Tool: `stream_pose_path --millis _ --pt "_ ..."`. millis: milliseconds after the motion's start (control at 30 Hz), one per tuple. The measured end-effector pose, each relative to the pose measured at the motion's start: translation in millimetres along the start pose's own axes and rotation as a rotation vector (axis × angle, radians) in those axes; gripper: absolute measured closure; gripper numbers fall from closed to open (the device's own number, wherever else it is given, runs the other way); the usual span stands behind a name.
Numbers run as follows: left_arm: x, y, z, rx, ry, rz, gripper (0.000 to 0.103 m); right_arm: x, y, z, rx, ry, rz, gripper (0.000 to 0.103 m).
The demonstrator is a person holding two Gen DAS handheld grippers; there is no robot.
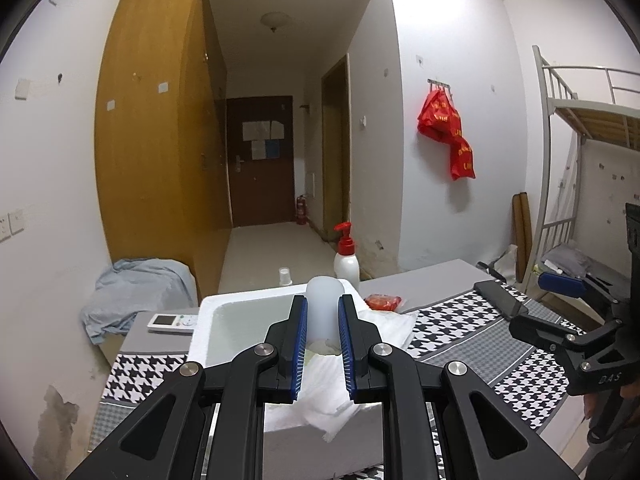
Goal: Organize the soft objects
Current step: 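Open the left tool over the box, dropping the white cylinder, then withdraw the left tool away from the foam box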
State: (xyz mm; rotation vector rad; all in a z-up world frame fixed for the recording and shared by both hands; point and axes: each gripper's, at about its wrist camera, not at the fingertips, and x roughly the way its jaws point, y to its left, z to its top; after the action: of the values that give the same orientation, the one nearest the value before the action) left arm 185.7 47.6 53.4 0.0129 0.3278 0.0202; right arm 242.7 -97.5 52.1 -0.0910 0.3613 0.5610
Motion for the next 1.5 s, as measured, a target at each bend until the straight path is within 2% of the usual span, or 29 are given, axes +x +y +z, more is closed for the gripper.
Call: stream_pose_path --millis 200,300,333,367,433,500,867,1200,1500 --pt "11.1 -3.2 0.2 -0.002 0.018 -0.015 0.082 -0.4 -5.1 -3.7 0.007 0.008 -0.020 0.000" --pt "17.2 -4.9 -0.5 0.004 0.031 -0.013 0.073 -1.7 -8.3 -5.4 0.011 0.009 -0.030 0.000" --pt "18.0 -5.0 -0.9 0.002 0.031 -0.012 0.056 -2.3 -9.1 -5.9 0.013 0.009 -0.034 0.000" --pt "17.6 -4.1 -1.1 -0.005 0.023 -0.011 0.030 -2.7 -9.8 -6.1 0.014 0.010 -0.037 0.000" --pt "14.1 -3.4 -1.3 -0.012 0.000 0.010 0.003 -4.2 -11.8 -6.6 0.016 0.009 -0.044 0.000" --pt "8.8 -2.3 -1.0 -0.018 -0.031 0.030 0.002 -5.7 -13.3 -7.5 0.019 0.009 -0.048 0.000" --pt "-4.5 -2.0 -2.6 -0.011 -0.029 0.046 0.001 -12.2 -7.9 -9.7 0.017 0.009 -0.047 0.000" --pt "-35.4 -0.2 -3.1 -0.034 -0.056 0.043 0.001 -41.7 8.5 -7.6 -0.003 -0.021 -0.054 0.000" --pt "-69.2 -8.3 -3.1 -0.036 -0.080 0.085 0.001 -68.6 26.7 -9.9 -0.024 -0.035 -0.033 0.000"
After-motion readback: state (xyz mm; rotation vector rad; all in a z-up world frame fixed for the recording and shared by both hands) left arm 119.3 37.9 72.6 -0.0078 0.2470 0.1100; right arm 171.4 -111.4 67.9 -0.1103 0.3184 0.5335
